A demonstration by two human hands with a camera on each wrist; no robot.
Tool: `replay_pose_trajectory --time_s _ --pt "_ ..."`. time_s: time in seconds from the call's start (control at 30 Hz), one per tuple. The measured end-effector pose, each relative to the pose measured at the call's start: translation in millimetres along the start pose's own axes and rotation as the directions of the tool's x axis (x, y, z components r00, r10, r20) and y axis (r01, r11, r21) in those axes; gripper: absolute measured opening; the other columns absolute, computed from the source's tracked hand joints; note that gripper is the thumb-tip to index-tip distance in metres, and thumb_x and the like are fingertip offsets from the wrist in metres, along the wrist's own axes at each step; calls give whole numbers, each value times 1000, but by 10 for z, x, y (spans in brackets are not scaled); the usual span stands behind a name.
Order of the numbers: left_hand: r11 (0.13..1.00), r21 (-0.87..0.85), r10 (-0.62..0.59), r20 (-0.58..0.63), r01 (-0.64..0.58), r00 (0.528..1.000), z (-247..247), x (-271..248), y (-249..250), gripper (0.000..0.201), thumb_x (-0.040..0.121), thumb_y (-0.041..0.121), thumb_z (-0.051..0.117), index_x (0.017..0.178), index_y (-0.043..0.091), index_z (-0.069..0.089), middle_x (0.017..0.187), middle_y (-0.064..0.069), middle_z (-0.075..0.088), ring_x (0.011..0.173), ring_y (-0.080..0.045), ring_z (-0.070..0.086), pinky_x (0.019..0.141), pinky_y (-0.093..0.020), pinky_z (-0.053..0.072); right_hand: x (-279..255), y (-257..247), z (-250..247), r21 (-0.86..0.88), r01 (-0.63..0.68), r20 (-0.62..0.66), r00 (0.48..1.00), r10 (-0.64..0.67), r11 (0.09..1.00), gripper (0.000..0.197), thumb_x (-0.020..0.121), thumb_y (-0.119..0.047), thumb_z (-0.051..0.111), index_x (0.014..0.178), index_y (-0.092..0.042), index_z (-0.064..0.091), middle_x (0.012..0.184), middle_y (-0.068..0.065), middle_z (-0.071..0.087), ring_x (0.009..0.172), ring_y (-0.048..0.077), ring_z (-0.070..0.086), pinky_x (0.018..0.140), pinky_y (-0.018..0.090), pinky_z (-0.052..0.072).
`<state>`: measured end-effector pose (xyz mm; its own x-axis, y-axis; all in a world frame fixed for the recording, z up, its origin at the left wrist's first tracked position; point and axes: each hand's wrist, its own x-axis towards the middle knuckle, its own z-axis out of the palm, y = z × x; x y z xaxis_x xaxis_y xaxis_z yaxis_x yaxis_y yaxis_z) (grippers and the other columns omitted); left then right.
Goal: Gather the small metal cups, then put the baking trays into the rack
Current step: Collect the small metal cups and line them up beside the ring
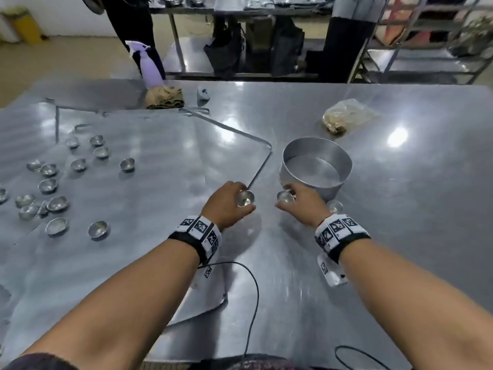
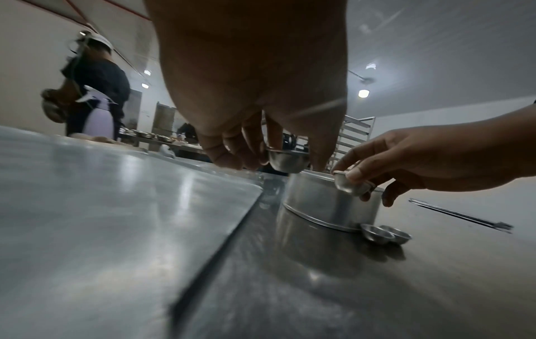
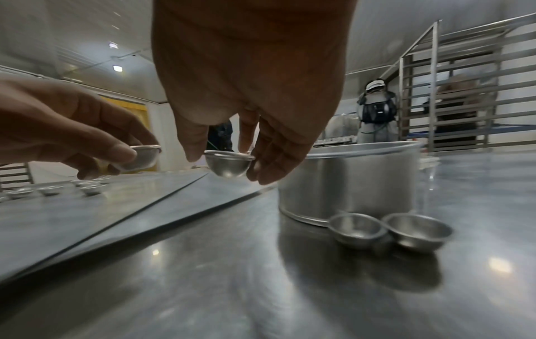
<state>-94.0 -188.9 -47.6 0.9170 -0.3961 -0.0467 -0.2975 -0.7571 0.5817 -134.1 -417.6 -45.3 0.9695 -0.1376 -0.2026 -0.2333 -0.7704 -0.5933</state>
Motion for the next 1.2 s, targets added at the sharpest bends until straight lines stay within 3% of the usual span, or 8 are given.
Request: replay_pose_trajectory --time_s 0.1,0.23,0.43,0.57,0.73,0.9,1.1,1.2 --pt "999 3 33 57 -33 998 270 130 279 55 83 46 75 126 16 59 120 -4 59 104 -23 60 87 -32 47 -114 365 -181 12 -53 -35 998 54 999 57 81 -42 77 130 -20 59 126 0 65 119 20 59 93 28 42" --pt "998 6 69 118 -70 991 596 235 516 56 82 47 75 125 16 59 118 -6 61 106 -24 60 91 -35 48 -252 765 -300 47 -119 -65 990 122 992 56 79 -42 77 128 -20 61 123 4 67 114 26 61 97 37 49" --pt "997 24 70 228 -78 971 951 276 643 53 81 45 74 125 19 60 117 -7 63 107 -24 60 91 -36 47 -401 1149 -293 49 -170 -50 984 172 984 45 74 -44 76 111 -25 59 100 0 66 94 25 62 81 35 50" --pt "996 53 56 290 -74 955 1098 309 640 51 81 44 73 127 24 59 117 -7 65 107 -25 61 89 -34 48 -447 1247 -200 35 -187 -31 982 188 982 47 76 -40 78 118 -23 63 112 6 68 103 27 62 87 33 49" --pt "996 68 25 326 -50 945 1184 297 579 49 82 43 71 126 27 58 116 -2 67 107 -23 62 91 -35 49 -430 1219 -5 31 -154 18 988 153 988 56 77 -37 77 128 -23 62 126 1 65 113 23 60 87 25 41" --pt "998 58 -13 320 -6 947 1179 268 502 65 82 45 74 138 21 52 125 -5 63 114 -24 59 96 -37 47 -377 1119 119 45 -107 33 994 106 993 62 76 -33 79 133 -18 60 132 3 61 119 22 57 97 28 42" --pt "999 44 -20 298 7 954 1111 285 406 29 81 46 70 95 23 60 95 -1 64 89 -22 62 72 -34 47 -246 1004 241 49 -73 15 997 73 996 56 75 -32 75 128 -18 62 126 3 65 117 23 59 92 28 43" --pt "1000 15 -22 283 19 959 1051 300 355 36 73 56 62 86 23 57 89 0 64 84 -22 62 72 -38 51 -178 932 297 34 -48 19 999 47 998 58 78 -33 75 132 -18 61 130 3 63 120 23 57 98 30 43"
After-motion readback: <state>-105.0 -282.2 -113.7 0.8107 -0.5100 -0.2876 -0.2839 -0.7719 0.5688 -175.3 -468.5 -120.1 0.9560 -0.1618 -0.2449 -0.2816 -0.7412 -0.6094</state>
